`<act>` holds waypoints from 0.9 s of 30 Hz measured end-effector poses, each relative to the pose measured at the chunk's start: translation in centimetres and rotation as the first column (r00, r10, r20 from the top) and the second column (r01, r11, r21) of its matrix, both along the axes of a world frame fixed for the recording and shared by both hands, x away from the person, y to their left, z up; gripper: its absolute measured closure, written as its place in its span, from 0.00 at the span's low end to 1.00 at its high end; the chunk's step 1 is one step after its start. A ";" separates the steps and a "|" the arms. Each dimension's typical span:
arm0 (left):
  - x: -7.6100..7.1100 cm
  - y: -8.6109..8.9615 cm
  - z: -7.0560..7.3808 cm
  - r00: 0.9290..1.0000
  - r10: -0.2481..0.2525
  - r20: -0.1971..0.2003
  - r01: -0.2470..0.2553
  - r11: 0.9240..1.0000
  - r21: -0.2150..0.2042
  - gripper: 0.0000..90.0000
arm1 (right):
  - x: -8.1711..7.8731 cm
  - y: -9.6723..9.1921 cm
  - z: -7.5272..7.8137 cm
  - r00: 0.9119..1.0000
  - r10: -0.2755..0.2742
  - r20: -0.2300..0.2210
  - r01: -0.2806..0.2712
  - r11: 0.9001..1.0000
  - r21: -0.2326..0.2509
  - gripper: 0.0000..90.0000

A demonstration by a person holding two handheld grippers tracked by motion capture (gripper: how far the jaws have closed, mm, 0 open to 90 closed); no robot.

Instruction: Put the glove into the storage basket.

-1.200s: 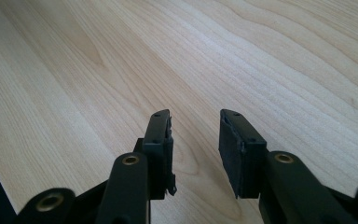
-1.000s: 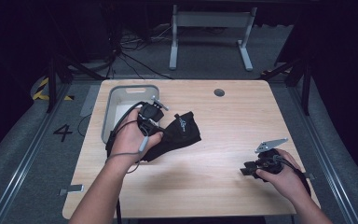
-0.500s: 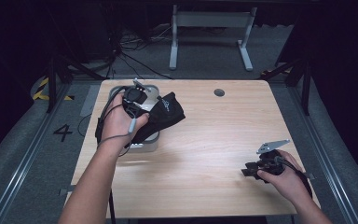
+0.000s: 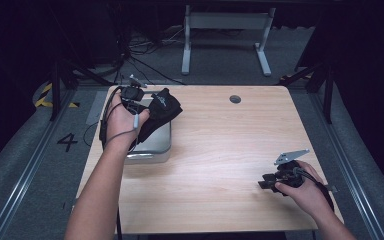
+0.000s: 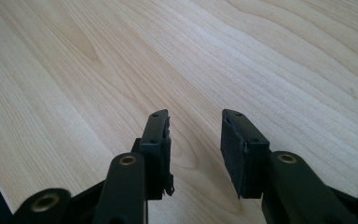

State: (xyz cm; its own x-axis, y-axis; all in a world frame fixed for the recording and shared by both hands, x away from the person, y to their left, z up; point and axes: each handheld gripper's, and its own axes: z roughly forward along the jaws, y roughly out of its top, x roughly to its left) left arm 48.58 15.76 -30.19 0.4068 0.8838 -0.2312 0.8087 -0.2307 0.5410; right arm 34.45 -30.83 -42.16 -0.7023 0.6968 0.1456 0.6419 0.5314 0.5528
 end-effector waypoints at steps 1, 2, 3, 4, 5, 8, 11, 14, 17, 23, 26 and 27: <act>0.3 0.1 -0.1 1.000 0.012 -0.003 -0.012 1.000 -0.004 0.76 | 0.0 0.0 0.0 1.000 0.001 0.000 -0.001 1.000 0.000 0.70; 0.5 0.3 -0.3 1.000 0.021 -0.007 -0.021 1.000 -0.007 0.76 | 0.0 0.0 0.0 1.000 0.000 0.000 0.000 1.000 0.000 0.70; 0.7 0.4 -0.5 1.000 0.028 -0.003 -0.028 1.000 -0.013 0.76 | 0.0 0.0 0.0 1.000 0.000 0.001 0.000 1.000 -0.001 0.70; 0.9 0.5 -0.6 0.999 0.034 0.000 -0.034 0.999 -0.015 0.76 | -0.1 -0.1 0.0 1.000 -0.001 0.000 0.001 1.000 0.000 0.70; 1.1 0.6 -0.7 0.999 0.044 -0.002 -0.044 0.999 -0.015 0.76 | -0.1 -0.1 0.0 1.000 -0.001 0.001 0.001 1.000 0.000 0.70; 1.6 0.9 -1.2 0.997 0.075 -0.002 -0.075 0.997 -0.026 0.76 | -0.1 -0.2 0.0 1.000 -0.004 -0.003 0.004 1.000 0.000 0.70; 2.3 1.3 -1.8 0.996 0.090 -0.017 -0.091 0.996 -0.024 0.76 | -0.1 -0.2 0.0 1.000 -0.004 0.000 0.004 1.000 -0.003 0.70; 3.1 1.9 -2.6 0.992 0.124 -0.032 -0.124 0.992 -0.023 0.76 | -0.2 -0.2 0.1 1.000 -0.006 0.005 0.006 1.000 -0.003 0.70; 3.8 2.5 -3.5 0.986 0.161 -0.045 -0.161 0.987 -0.015 0.76 | -0.3 -0.3 0.3 1.000 -0.010 0.013 0.010 1.000 -0.001 0.70; 4.3 3.1 -5.2 0.973 0.219 -0.078 -0.220 0.975 -0.011 0.76 | -0.2 -0.4 0.3 1.000 -0.009 0.014 0.009 1.000 0.001 0.69; 4.5 2.9 -6.1 0.972 0.210 -0.102 -0.211 0.977 -0.001 0.76 | -0.2 -0.3 0.3 1.000 -0.007 0.015 0.007 1.000 0.002 0.69; 4.5 2.8 -6.4 0.971 0.214 -0.106 -0.215 0.976 -0.004 0.76 | -0.2 -0.3 0.3 1.000 -0.008 0.015 0.008 1.000 0.004 0.69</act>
State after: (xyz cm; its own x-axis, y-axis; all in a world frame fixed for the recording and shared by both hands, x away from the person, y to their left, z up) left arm 53.09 18.56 -36.58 0.1808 0.9438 -0.2766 0.8906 -0.0378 0.4532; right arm 34.27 -31.10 -41.87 -0.6992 0.7016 0.1376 0.6374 0.5244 0.5645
